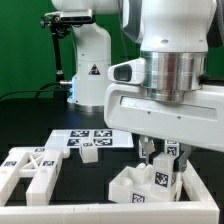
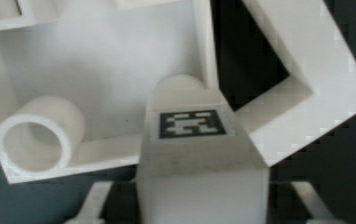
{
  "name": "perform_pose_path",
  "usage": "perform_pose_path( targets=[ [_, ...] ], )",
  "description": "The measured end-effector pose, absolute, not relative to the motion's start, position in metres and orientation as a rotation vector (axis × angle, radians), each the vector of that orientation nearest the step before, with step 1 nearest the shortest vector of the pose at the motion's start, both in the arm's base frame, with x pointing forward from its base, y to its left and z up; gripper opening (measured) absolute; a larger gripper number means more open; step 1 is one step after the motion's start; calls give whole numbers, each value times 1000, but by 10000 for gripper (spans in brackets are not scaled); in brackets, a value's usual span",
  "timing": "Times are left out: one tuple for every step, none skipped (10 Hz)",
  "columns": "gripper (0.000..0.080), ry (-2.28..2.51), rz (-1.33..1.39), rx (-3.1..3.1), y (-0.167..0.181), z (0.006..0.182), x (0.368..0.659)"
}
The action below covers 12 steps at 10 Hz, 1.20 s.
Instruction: Assemble chair
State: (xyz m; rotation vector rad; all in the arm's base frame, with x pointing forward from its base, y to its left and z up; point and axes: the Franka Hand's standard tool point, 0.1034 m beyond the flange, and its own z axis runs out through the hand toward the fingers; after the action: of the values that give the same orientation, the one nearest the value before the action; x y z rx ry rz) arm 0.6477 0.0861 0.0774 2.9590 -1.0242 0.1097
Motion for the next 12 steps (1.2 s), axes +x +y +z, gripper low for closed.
perform_pose_path(
  targets=[
    [334, -1063, 108, 2949, 87, 77, 647],
    [547, -1049, 109, 2955, 88, 78, 648],
    [547, -958, 113, 2989, 92, 86, 649],
    [617, -785, 134, 3048, 94, 100, 647],
    [642, -614, 149, 3093, 85, 116, 639],
    [642, -496, 153, 3116, 77, 126, 633],
    [649, -421, 157, 3125, 68, 135, 626],
    [649, -448, 154, 3120, 63, 135, 621],
    [649, -443, 152, 3120, 64, 133, 621],
    [649, -441, 151, 3120, 64, 133, 621],
    [649, -441, 150, 3120, 64, 132, 621],
    [649, -430, 150, 3121, 63, 132, 621]
  ],
)
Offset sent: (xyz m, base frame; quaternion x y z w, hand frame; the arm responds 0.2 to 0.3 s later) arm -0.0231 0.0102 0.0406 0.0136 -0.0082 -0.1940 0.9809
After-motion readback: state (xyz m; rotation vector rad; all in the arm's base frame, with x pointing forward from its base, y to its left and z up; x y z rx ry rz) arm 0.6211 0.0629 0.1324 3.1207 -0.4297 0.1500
